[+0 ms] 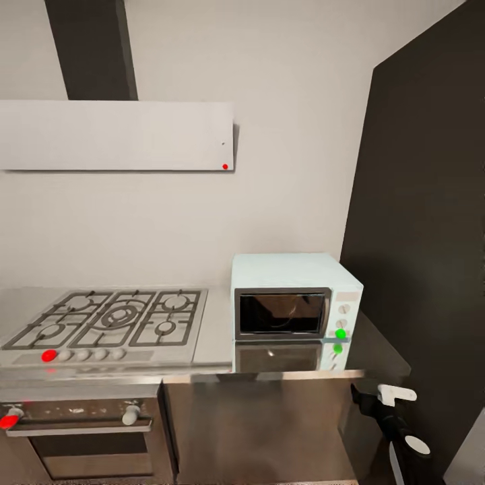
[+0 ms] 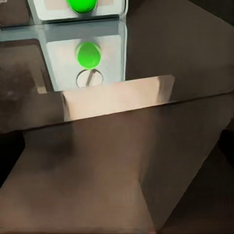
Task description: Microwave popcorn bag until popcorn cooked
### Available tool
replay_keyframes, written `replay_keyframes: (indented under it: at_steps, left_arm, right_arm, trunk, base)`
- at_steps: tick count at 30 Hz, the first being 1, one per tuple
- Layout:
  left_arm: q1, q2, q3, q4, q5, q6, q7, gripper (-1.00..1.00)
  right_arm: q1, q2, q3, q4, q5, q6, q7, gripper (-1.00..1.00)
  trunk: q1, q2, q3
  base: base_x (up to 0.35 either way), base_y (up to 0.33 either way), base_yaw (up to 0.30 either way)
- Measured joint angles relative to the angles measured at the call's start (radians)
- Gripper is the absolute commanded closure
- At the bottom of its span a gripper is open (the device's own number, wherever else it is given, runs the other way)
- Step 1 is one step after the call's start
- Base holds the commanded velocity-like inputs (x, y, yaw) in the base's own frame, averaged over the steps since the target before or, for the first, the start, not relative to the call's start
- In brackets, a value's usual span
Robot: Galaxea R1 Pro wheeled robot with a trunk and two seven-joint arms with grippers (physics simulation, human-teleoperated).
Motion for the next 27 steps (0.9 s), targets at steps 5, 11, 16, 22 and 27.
replay_keyframes:
  at_steps: [5, 11, 16, 22, 27]
  left_arm:
    - [0.0, 0.0, 0.001, 0.0, 0.0, 0.0, 0.0, -1.0]
    - [0.0, 0.002, 0.001, 0.0, 0.0, 0.0, 0.0, -1.0]
    - [0.0, -0.005, 0.0, -0.003, -0.001, 0.001, -0.002, -1.0]
    - [0.0, -0.005, 0.0, -0.003, -0.001, 0.001, -0.002, -1.0]
    - [0.0, -0.005, 0.0, -0.003, -0.001, 0.002, -0.002, -1.0]
  right_arm:
    - [0.0, 0.0, 0.0, 0.096, 0.001, -0.002, -0.001, -1.0]
    - [0.0, -0.017, 0.005, 0.29, 0.01, -0.107, -0.003, -1.0]
    - [0.0, -0.083, 0.002, 0.491, 0.013, -0.196, -0.003, -1.0]
    - [0.002, -0.084, 0.007, 0.656, 0.016, -0.192, -0.075, -1.0]
    - [0.029, -0.083, 0.006, 0.878, 0.011, -0.189, -0.45, -1.0]
  trunk:
    - [0.0, 0.0, 0.0]
    - [0.0, 0.0, 0.0]
    - [0.0, 0.0, 0.0]
    - [0.0, 0.0, 0.0]
    - [0.0, 0.0, 0.0]
  base:
    - [-0.007, 0.0, 0.0]
    - [0.0, 0.0, 0.0]
    - [0.0, 0.0, 0.0]
    - [0.0, 0.0, 0.0]
    - [0.0, 0.0, 0.0]
